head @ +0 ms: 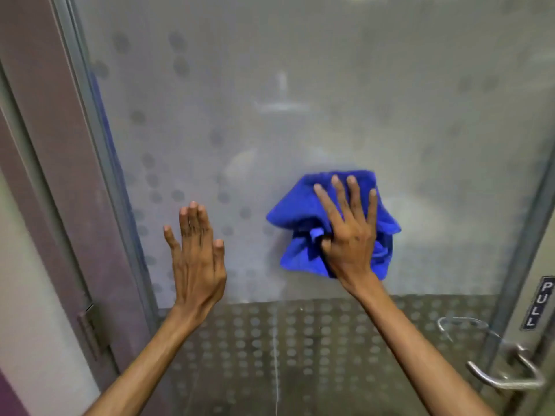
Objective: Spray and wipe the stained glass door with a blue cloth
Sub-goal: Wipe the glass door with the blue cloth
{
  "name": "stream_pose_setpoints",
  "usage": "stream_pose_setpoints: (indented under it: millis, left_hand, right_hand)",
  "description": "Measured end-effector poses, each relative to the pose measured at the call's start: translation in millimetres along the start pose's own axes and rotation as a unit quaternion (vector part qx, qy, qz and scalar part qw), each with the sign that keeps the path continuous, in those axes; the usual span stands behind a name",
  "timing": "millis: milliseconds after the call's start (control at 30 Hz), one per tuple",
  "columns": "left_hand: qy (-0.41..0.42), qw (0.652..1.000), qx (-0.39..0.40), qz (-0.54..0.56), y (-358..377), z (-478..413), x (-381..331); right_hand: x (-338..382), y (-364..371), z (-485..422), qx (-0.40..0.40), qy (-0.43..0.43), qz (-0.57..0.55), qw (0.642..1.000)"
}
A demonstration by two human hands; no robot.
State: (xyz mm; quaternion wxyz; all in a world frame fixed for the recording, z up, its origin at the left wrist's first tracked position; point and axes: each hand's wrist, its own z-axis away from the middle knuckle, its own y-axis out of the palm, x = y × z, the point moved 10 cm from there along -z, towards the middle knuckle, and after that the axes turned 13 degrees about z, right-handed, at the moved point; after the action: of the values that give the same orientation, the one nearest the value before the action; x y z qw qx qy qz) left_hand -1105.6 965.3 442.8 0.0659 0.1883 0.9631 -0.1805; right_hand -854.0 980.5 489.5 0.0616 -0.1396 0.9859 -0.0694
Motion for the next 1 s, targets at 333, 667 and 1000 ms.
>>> stream_pose_setpoints:
  millis: [333, 667, 1000]
  left_hand:
    - [0.011, 0.999, -0.05, -0.01, -25, -26, 30]
    - [0.007, 0.999, -0.025, -0.024, -33, 7, 61]
    - [-0.008, 0.999, -0.045, -0.022, -72, -7, 87]
  right_hand:
    - [58, -8, -70, -0.07, 0.005, 0.029, 0.997]
    - [121, 48, 144, 0.115, -0.201, 0.064, 0.971]
    - [125, -10, -140, -0.104, 0.044, 0.055, 0.992]
